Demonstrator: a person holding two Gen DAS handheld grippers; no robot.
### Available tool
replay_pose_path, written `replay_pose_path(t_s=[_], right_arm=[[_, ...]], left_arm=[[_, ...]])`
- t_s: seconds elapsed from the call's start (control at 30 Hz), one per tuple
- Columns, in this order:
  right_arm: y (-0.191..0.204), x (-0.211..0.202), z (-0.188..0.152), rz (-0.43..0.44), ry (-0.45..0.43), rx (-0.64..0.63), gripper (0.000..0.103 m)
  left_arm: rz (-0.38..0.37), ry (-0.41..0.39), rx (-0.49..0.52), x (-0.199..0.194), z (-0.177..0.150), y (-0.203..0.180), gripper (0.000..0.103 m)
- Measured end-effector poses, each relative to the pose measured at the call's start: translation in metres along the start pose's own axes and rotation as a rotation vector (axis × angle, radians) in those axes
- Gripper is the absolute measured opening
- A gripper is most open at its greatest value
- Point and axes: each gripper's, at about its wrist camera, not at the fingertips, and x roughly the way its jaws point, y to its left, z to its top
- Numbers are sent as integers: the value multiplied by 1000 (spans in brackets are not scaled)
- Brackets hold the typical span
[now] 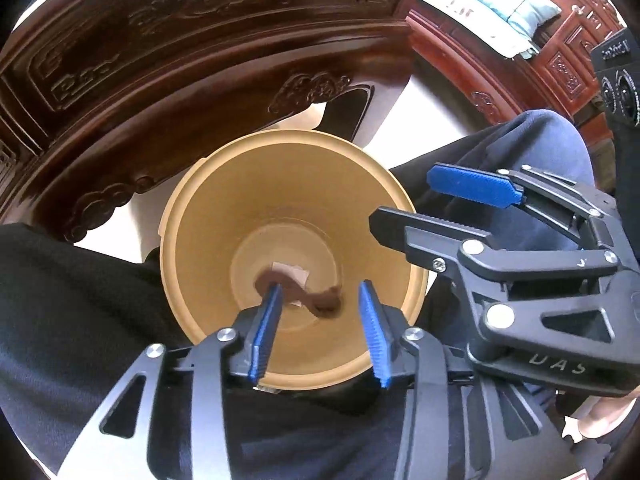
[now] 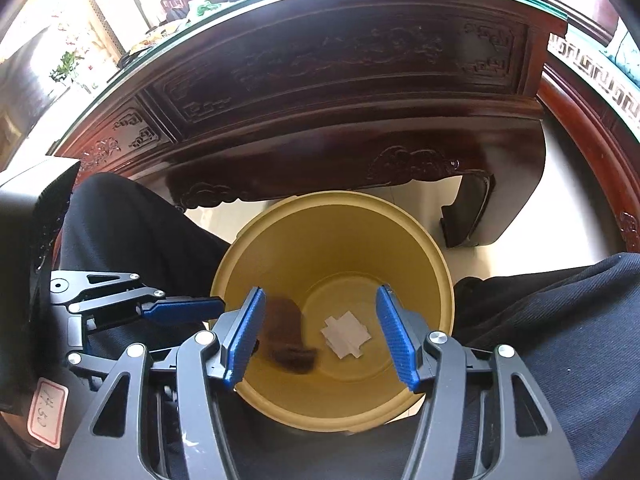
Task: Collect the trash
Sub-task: 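Open the right gripper over the bin while the left gripper releases the sock into it, then raise both grippers from the bin back over the table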
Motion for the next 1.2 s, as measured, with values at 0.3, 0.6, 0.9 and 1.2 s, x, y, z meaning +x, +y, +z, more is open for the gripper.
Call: replay_pose_path(t_s=[0.3, 0.6, 0.9, 1.2], right_arm=[[-4, -3, 1, -2, -9, 8, 57], [0, -13, 15, 19, -53, -1, 57], [27, -35, 69, 62, -155, -87, 48], [63, -61, 156, 93, -288, -168, 48]], left_arm=[[-1, -2, -4, -2, 2, -2, 50], [99, -72, 0, -16, 12, 5, 50], [197, -234, -105, -69, 41, 46, 50], [266, -409, -166, -143, 92, 85, 53]])
